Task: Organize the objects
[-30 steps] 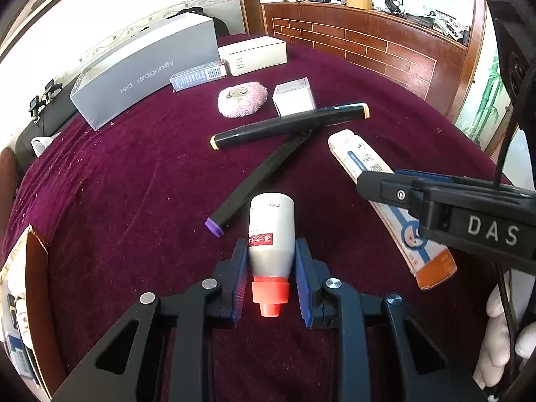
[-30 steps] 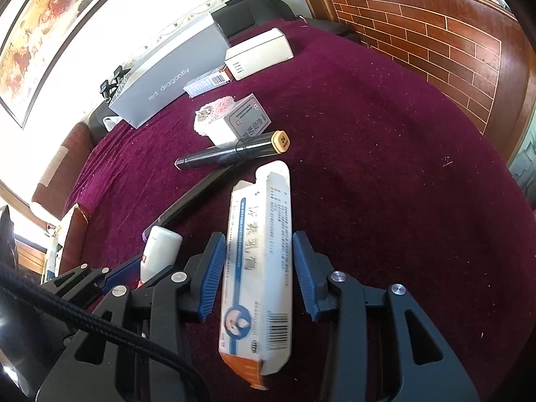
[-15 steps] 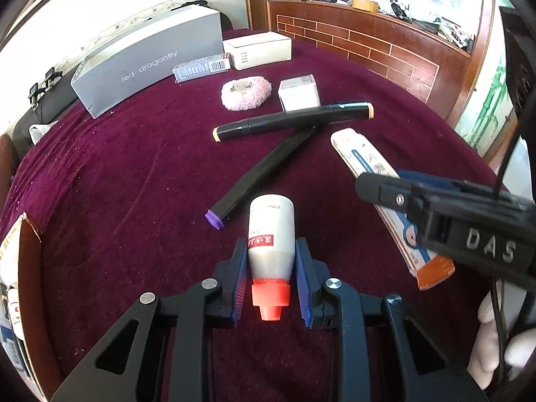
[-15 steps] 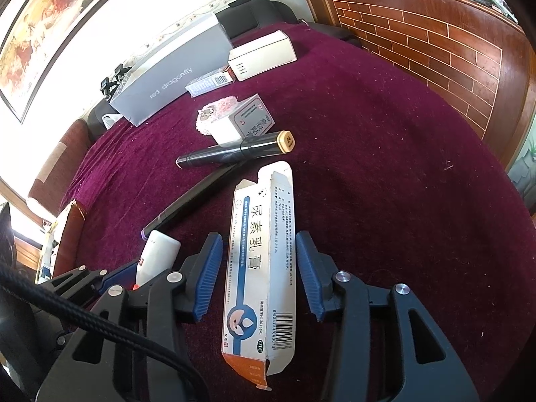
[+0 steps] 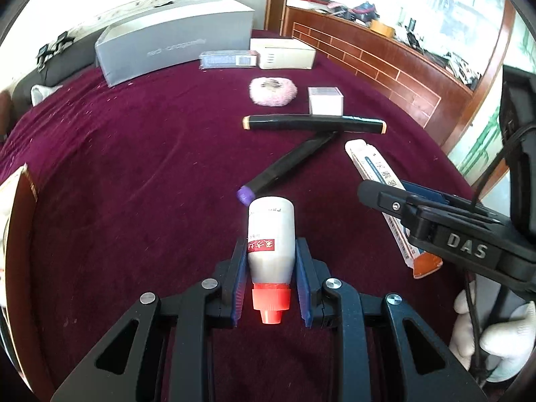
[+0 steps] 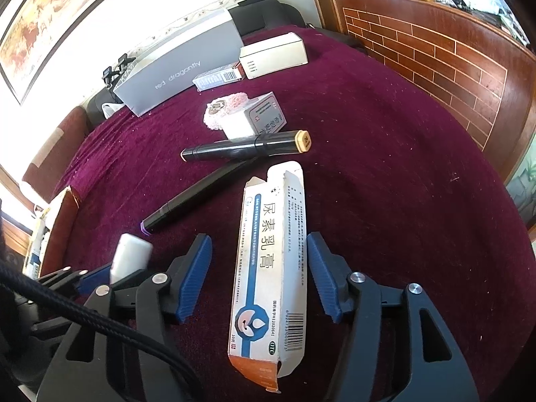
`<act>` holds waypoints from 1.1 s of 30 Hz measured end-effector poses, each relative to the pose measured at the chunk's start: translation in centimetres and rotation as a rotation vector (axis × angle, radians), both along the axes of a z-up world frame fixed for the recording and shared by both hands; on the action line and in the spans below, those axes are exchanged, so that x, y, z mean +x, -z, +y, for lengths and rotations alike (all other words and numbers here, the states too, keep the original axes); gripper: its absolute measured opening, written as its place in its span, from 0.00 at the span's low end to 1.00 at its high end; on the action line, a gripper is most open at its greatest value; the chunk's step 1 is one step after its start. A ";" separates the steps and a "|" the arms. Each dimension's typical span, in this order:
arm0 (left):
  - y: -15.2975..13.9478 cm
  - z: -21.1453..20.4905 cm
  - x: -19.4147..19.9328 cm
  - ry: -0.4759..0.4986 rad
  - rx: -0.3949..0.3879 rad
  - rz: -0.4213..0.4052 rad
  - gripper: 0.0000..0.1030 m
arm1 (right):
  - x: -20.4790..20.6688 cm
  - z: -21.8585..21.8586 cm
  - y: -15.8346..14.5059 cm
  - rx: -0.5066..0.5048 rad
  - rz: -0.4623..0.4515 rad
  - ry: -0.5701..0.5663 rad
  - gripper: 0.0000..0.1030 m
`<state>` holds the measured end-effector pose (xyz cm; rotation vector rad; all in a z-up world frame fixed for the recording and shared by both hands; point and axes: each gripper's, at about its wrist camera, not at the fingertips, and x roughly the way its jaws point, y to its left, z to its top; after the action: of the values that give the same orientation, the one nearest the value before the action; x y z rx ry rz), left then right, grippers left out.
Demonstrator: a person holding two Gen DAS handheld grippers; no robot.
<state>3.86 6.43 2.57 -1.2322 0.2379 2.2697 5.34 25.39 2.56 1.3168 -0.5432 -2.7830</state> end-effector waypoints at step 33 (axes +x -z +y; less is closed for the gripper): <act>-2.5 -5.7 7.2 0.034 0.128 0.031 0.22 | 0.2 -1.9 -0.8 0.225 -0.134 0.037 0.27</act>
<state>11.06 0.77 5.08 -1.1200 0.1217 2.2394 5.55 23.45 3.33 1.5589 -0.2651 -2.8703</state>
